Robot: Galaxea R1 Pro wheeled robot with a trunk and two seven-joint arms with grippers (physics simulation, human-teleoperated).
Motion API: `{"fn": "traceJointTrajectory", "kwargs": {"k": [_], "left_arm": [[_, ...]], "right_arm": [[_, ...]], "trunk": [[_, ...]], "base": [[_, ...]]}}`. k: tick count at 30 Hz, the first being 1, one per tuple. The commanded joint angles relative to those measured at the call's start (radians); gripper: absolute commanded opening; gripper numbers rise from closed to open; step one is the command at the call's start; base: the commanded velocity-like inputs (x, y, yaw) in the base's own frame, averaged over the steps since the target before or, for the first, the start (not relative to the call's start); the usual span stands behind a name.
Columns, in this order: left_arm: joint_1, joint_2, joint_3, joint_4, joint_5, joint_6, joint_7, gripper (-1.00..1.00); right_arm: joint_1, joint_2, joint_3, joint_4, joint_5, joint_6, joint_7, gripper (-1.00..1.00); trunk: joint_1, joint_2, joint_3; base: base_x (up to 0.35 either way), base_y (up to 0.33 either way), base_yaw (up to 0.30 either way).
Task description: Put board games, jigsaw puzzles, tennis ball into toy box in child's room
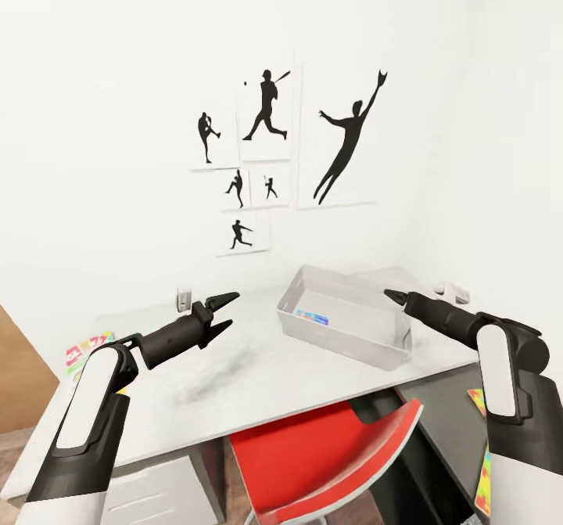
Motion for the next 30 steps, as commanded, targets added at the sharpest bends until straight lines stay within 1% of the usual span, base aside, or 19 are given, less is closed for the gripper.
{"fn": "traceJointTrajectory", "kwargs": {"k": [1, 10, 17, 30], "left_arm": [[-0.001, -0.001, 0.002, -0.001, 0.01, 0.005, 0.01, 1.0], [-0.001, -0.002, 0.002, -0.001, 0.01, 0.005, 0.011, 1.0], [-0.001, -0.003, 0.002, -0.001, 0.01, 0.005, 0.011, 1.0], [-0.001, -0.003, 0.002, -0.001, 0.009, 0.005, 0.011, 1.0]], "right_arm": [[-0.001, 0.0, -0.001, 0.0, 0.009, 0.005, 0.011, 1.0], [0.007, -0.001, 0.0, 0.0, 0.009, 0.005, 0.017, 1.0], [0.014, -0.006, 0.001, 0.001, 0.011, 0.002, 0.022, 1.0], [0.012, -0.007, -0.006, 0.0, 0.011, -0.005, 0.019, 1.0]], "trunk": [[0.001, -0.002, -0.001], [0.001, -0.002, 0.005], [0.001, -0.002, 0.006], [0.001, -0.002, 0.007]], "base": [[0.0, 0.0, -0.211], [0.0, 0.0, -0.13], [0.0, 0.0, -0.042], [0.0, 0.0, -0.024]]}}
